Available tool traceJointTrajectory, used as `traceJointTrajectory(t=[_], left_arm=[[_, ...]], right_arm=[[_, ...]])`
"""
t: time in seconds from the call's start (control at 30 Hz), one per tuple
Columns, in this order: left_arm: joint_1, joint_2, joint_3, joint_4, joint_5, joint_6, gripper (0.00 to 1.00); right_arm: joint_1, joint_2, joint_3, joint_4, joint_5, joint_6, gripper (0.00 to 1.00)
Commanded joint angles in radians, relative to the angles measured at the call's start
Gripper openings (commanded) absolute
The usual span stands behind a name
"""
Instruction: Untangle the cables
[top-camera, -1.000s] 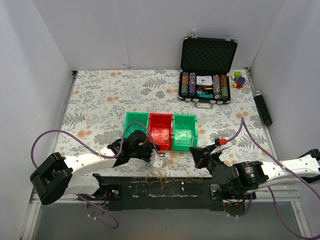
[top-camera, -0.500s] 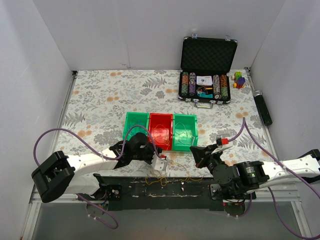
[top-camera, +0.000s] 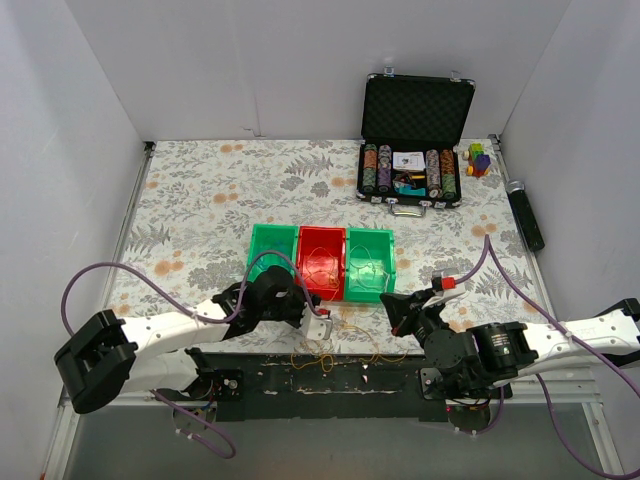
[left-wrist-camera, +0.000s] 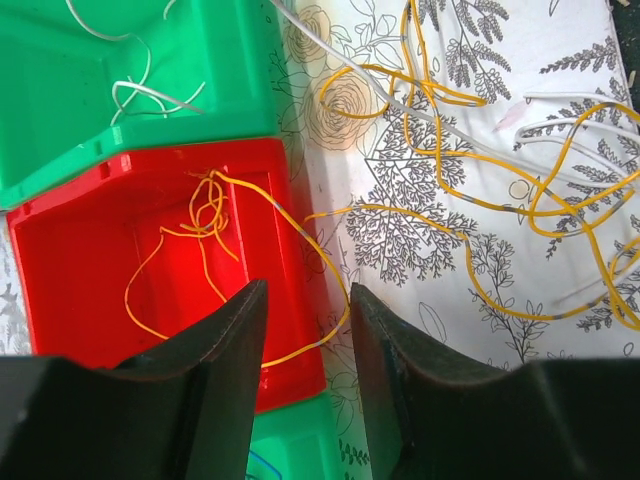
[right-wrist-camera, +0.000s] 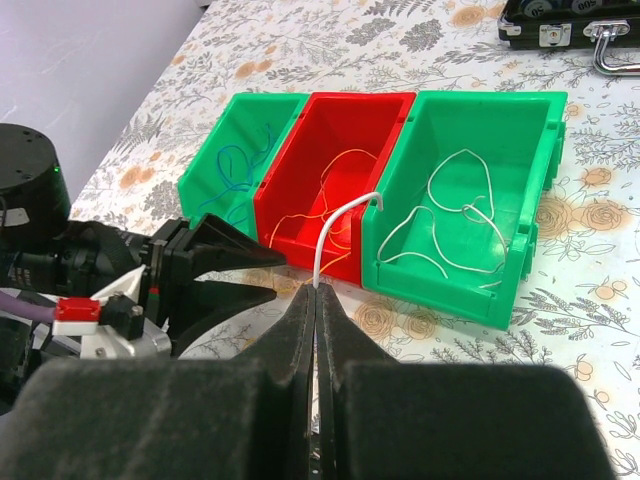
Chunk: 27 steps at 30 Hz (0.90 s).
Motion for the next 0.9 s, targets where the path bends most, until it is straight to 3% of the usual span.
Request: traceJointTrajectory(t=[0.0, 0.37, 0.5, 0.67, 0.87], left_arm=[[-0.005, -0.074, 0.008, -0.044, 0.04, 0.004, 0.39], [-0.015, -0.076, -0.028, -0.091, 0.071, -0.022, 0.42], [-0.025, -0.062, -0.069, -0.03, 0.037, -0.012, 0.43], [-0.025, 0.006, -0.087, 0.111, -0.067, -0.01, 0.34], [-0.025, 0.029, -0.088, 0.188, -0.088, 0.004, 0.24]], right_arm=[[0.346, 0.004, 0.016, 0.009, 0.037, 0.026, 0.01], [0.346, 0.021, 0.028, 0.001, 0.036, 0.028, 0.01], [0.346, 0.024, 0.031, 0.0, 0.039, 0.025, 0.01], [0.346, 0.03, 0.031, 0.0, 0.034, 0.031, 0.01], [0.346, 0.028, 0.031, 0.001, 0.037, 0.031, 0.01]])
